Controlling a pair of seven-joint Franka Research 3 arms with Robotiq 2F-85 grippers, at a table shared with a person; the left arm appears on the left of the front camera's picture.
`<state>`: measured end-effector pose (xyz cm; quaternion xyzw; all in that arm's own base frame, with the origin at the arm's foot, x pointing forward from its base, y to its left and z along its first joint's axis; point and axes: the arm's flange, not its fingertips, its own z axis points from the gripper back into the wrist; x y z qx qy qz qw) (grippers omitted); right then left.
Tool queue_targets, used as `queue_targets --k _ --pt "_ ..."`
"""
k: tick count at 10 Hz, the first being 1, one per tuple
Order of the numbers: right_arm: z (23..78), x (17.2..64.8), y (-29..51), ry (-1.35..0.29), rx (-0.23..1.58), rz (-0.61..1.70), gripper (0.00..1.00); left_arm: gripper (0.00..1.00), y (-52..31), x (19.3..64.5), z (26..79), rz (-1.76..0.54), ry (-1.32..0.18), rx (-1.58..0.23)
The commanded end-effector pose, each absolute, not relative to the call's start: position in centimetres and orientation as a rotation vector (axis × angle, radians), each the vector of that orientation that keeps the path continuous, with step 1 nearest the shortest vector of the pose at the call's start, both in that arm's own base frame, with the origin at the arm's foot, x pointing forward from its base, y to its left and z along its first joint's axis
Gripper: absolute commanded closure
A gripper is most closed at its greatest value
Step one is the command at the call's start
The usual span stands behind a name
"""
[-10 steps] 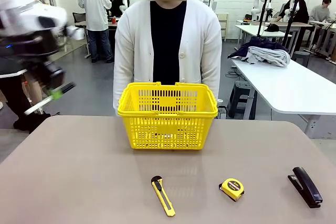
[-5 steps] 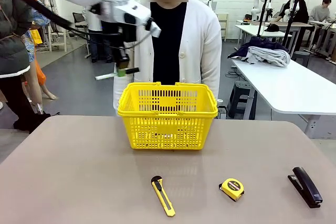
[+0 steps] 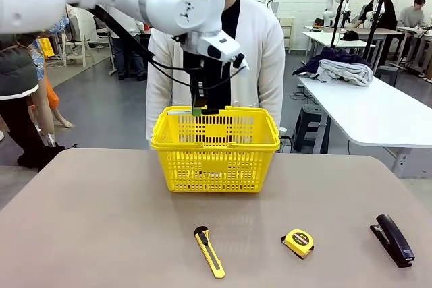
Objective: Place the items the person wants into the basket.
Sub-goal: Pick up the item the person points to and place it in the Market Basket.
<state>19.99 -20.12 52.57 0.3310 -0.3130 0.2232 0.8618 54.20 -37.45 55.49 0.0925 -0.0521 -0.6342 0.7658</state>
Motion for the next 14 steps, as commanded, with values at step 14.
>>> queue_targets --k 14 --pt "52.4 20.1 -20.0 -0.676 0.715 0.479 0.00 0.78 -35.5 66.9 42.9 -1.418 -0.054 -0.043"
